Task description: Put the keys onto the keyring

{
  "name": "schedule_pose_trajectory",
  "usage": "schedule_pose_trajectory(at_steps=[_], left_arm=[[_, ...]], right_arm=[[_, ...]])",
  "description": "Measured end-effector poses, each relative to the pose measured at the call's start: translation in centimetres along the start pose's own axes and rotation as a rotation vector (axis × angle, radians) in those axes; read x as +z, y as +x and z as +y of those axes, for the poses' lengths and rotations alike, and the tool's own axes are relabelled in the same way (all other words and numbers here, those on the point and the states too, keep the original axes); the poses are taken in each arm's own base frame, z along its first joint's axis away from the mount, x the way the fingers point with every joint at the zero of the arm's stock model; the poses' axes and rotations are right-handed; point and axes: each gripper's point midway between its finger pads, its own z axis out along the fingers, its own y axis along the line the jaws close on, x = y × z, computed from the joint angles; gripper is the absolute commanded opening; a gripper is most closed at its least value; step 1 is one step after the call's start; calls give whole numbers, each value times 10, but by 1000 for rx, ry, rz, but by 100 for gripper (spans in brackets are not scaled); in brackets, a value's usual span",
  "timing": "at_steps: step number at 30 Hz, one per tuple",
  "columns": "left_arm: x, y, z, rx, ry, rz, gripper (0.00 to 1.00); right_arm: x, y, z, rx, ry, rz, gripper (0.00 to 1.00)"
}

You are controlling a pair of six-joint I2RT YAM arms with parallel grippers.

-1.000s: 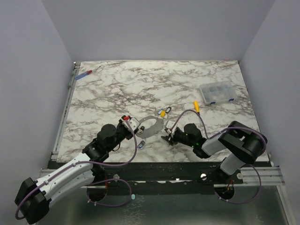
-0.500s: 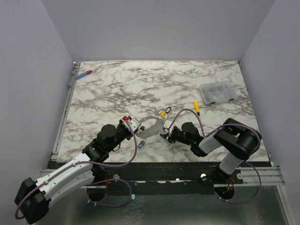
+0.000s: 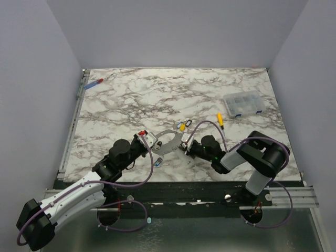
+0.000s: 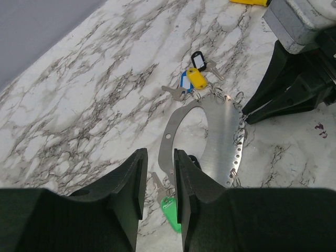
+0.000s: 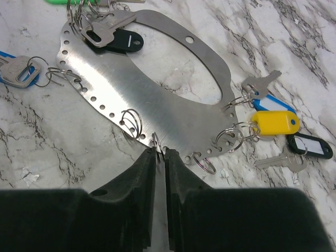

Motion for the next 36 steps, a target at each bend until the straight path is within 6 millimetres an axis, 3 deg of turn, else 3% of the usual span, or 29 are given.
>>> schedule_pose_trajectory(at_steps=[7,16,26,36], left_arm=[[0,-1,-3,1,17,-5,27],[0,-4,-12,1,64,-20,14],[-4,-17,-32,-7,182,-83,14],[-7,-31,-64,-8,386,-94,26]], right_arm=[[1,2,0,-4,-4,12,1],[-7,-4,0,-1,-12,28,1],[-17,-36,-7,-15,-34,35,0],[-40,-87,-8,-10,-77,67,1]])
